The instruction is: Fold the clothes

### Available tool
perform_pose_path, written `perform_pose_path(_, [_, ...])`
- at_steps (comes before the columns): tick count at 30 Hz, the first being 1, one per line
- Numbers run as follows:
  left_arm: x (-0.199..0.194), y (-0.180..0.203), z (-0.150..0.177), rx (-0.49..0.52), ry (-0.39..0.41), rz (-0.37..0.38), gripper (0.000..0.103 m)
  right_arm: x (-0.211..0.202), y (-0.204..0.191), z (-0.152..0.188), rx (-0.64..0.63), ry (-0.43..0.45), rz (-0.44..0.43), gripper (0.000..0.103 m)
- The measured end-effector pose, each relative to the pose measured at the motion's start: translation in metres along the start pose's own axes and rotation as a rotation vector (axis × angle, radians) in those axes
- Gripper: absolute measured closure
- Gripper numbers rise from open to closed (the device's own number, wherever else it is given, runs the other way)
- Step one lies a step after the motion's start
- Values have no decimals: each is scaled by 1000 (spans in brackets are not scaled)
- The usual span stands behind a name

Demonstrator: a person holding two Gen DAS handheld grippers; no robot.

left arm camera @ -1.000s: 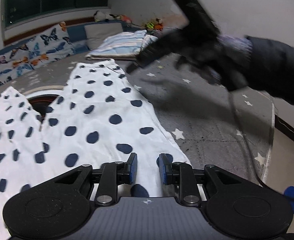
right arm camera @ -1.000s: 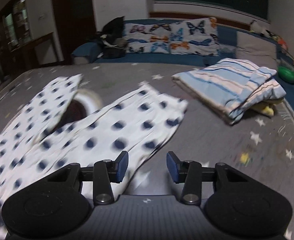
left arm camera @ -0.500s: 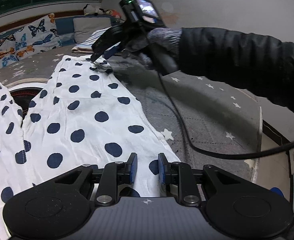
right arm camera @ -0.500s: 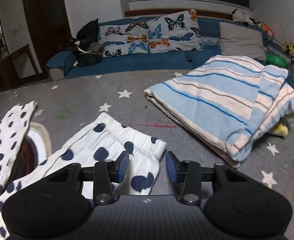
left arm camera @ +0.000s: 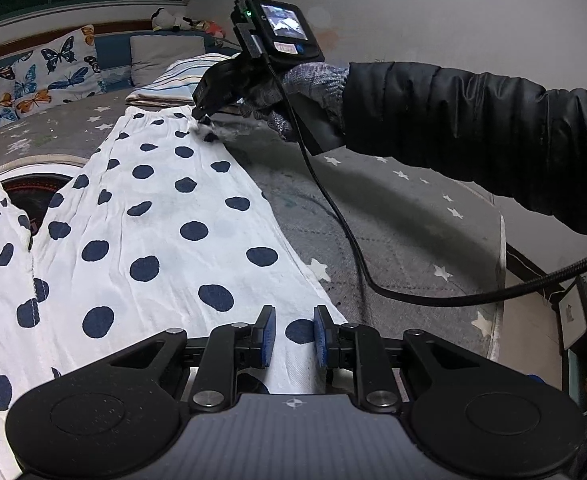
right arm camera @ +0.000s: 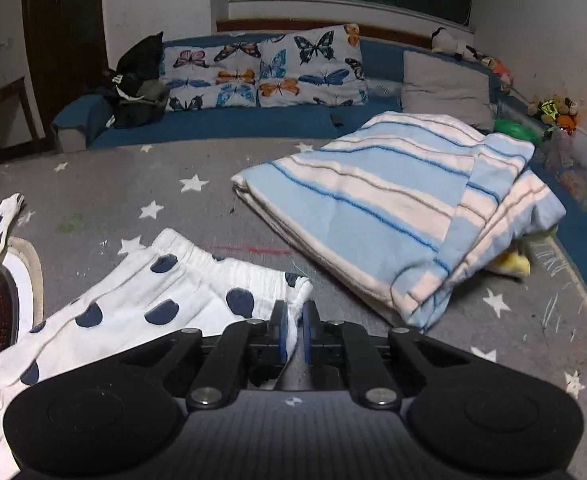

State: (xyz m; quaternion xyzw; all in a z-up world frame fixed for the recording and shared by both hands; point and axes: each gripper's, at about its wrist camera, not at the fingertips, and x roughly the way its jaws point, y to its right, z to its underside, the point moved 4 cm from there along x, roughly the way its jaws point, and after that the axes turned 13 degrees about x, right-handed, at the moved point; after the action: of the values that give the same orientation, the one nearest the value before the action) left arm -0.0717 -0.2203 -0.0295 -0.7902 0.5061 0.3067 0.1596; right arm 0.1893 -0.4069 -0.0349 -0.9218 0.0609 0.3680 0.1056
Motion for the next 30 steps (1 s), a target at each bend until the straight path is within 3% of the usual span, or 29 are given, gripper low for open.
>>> perform_pose_path(7, [-2,1,2,10,2,-3,81,-31,-9,-2,-15,32,-62,87])
perform_pose_path(14, [-13,-1,-2,0,27,-52,77,-53,-44,30,-143,-44,-165,75])
perform_pose_path(18, [-26,-9,-2,-23,46,-98,75,-69,-64,54,-216,-77,-224,73])
perform_pose_path(20, [-34,-19,0,-44,54,-139,75,-76,-71,63,-236,-86,-243,68])
perform_pose_path(25, [-54,-63,9,-132,47,-290,75,-83,-79,84,-258,-109,-262,68])
perform_pose_path(30, [-66,-111,24,-238,-9,-452,75,-84,-77,91,-252,-113,-261,67])
